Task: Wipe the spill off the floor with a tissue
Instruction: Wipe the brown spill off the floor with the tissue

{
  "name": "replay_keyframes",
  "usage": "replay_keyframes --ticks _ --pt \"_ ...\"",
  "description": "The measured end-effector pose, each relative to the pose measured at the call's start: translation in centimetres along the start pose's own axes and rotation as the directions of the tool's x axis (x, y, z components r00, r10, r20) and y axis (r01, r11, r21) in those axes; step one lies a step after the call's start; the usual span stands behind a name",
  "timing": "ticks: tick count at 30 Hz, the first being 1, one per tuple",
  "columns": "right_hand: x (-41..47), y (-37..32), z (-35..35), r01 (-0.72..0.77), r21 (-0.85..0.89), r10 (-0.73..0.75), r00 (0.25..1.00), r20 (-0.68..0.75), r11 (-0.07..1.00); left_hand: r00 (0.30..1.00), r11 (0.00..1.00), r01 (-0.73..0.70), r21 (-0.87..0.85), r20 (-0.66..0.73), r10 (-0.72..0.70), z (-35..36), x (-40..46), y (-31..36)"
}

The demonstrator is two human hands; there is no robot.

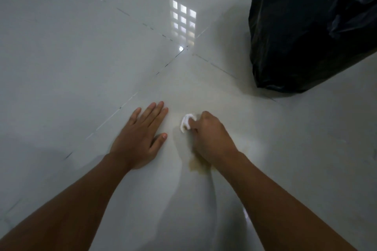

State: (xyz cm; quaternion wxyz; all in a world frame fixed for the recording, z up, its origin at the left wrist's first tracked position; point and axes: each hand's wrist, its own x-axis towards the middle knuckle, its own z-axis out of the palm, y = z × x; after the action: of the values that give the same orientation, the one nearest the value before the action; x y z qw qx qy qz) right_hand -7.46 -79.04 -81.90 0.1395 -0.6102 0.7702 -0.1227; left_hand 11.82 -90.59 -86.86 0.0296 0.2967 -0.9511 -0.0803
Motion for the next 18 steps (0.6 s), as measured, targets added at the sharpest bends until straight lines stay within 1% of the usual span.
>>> replay_keyframes --ticks 1,2,3,4,5,6,7,9,11,12,16,18 --pt "0.4 1.5 -0.9 -0.061 -0.023 0.06 0.998 -0.02 0.998 1.0 1.0 -0.003 0.005 0.001 0.003 -0.1 0.2 -0.1" --pt "1.4 3.3 -1.7 -0.168 -0.024 0.166 0.984 -0.07 0.985 1.0 1.0 -0.006 0.01 -0.006 0.006 -0.2 0.6 -0.1" --pt "3.0 5.1 -2.6 -0.295 -0.01 0.292 0.95 -0.109 0.955 1.0 1.0 -0.008 0.007 -0.015 0.008 -0.5 1.1 -0.1" --pt "4.6 6.3 -3.2 -0.388 0.017 0.387 0.911 -0.143 0.921 1.0 1.0 -0.013 0.003 -0.013 0.013 -0.5 1.3 -0.1" --pt "5.6 6.1 -3.6 -0.434 0.013 0.431 0.891 -0.139 0.901 1.0 1.0 -0.02 0.001 -0.004 0.02 -0.5 1.3 -0.1" --pt "5.9 4.5 -3.2 -0.401 0.0 0.398 0.909 -0.121 0.916 1.0 1.0 -0.021 0.003 0.003 0.021 -0.3 1.2 -0.2" --pt "5.4 2.0 -2.6 -0.337 -0.004 0.336 0.939 -0.078 0.941 1.0 1.0 -0.017 0.005 0.004 0.017 -0.2 0.9 -0.3" --pt "2.0 -2.6 -0.5 -0.169 0.016 0.169 0.985 0.026 0.985 1.0 1.0 -0.009 0.006 0.005 0.009 0.1 0.3 -0.5" --pt "-2.6 -4.7 1.2 -0.01 0.015 0.009 0.993 0.116 1.0 1.0 1.0 -0.007 0.018 0.014 0.007 0.3 0.1 -0.4" --pt "-4.1 -4.7 1.5 0.033 0.006 -0.033 0.989 0.144 0.999 1.0 1.0 -0.011 0.027 0.023 0.011 0.1 0.3 -0.2" --pt "-8.3 -3.9 1.7 0.054 0.056 -0.063 0.983 0.172 0.997 0.999 0.998 0.016 0.065 0.05 -0.019 -0.2 0.1 0.5" --pt "-11.5 -3.5 1.7 0.015 0.068 -0.022 0.995 0.098 0.998 0.997 0.997 0.055 0.053 0.05 -0.057 -0.2 -0.5 1.0"
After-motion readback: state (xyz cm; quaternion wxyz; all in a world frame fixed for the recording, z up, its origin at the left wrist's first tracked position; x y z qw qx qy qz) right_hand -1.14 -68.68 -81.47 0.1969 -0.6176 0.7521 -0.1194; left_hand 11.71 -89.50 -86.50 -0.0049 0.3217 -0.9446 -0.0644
